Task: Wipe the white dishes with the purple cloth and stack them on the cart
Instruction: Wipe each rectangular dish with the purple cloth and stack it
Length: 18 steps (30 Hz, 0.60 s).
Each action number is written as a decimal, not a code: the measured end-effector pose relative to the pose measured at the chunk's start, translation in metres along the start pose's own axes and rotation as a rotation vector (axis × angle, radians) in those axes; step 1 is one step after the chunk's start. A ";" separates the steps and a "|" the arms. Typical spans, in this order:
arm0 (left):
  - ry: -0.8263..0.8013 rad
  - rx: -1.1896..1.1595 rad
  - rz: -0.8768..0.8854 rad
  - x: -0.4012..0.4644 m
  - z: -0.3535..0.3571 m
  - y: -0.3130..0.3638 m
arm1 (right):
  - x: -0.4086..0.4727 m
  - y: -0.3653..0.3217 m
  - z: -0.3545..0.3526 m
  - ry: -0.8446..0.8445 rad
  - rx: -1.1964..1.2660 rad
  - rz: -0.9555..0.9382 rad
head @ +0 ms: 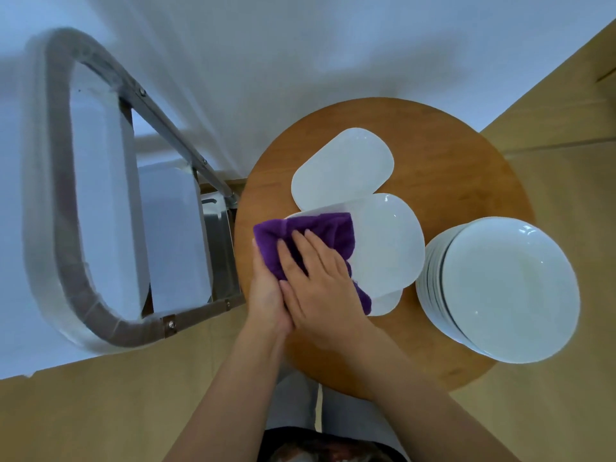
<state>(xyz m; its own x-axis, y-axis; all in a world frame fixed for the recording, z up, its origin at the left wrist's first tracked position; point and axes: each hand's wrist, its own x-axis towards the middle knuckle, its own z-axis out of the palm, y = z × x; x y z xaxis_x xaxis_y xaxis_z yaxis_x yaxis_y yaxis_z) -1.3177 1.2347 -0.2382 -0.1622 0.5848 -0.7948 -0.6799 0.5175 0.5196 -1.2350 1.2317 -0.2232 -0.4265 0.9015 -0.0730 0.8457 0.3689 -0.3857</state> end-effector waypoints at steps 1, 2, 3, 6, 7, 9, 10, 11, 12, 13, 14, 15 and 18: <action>-0.007 -0.003 0.007 0.000 0.001 0.003 | 0.003 -0.003 0.003 -0.032 -0.008 0.008; -0.001 0.007 0.003 -0.001 0.003 0.007 | 0.006 -0.005 0.004 -0.056 0.040 0.025; 0.008 0.021 -0.008 -0.001 0.004 0.008 | 0.009 -0.004 0.006 -0.054 0.105 0.050; 0.009 0.093 0.012 -0.002 0.003 0.011 | 0.014 -0.007 0.010 -0.019 0.080 0.133; 0.008 0.117 0.024 -0.002 0.003 0.012 | 0.015 -0.009 0.013 0.009 0.053 0.150; -0.020 0.136 0.043 -0.003 0.003 0.017 | 0.018 -0.013 0.016 0.089 0.028 0.185; -0.036 0.136 0.043 -0.004 0.004 0.019 | 0.020 -0.014 0.016 0.127 0.018 0.213; -0.051 0.129 0.037 -0.004 0.004 0.020 | 0.023 -0.013 0.015 0.157 0.016 0.246; -0.059 0.107 0.022 -0.005 0.005 0.021 | 0.025 -0.012 0.013 0.180 0.021 0.282; -0.060 0.072 -0.008 -0.007 0.005 0.021 | 0.028 -0.011 0.011 0.203 0.026 0.316; -0.050 0.039 -0.043 -0.008 0.006 0.020 | 0.031 -0.011 0.008 0.224 0.033 0.342; -0.038 0.011 -0.073 -0.008 0.006 0.020 | 0.033 -0.011 0.006 0.247 0.035 0.358; -0.029 -0.032 -0.077 -0.007 0.005 0.022 | 0.042 -0.004 0.000 0.302 0.027 0.392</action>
<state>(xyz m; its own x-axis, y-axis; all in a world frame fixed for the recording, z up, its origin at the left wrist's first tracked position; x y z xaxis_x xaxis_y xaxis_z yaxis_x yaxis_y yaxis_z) -1.3278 1.2457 -0.2196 -0.0883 0.5624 -0.8221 -0.7120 0.5415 0.4470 -1.2561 1.2678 -0.2248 0.0370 0.9980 0.0510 0.9135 -0.0131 -0.4067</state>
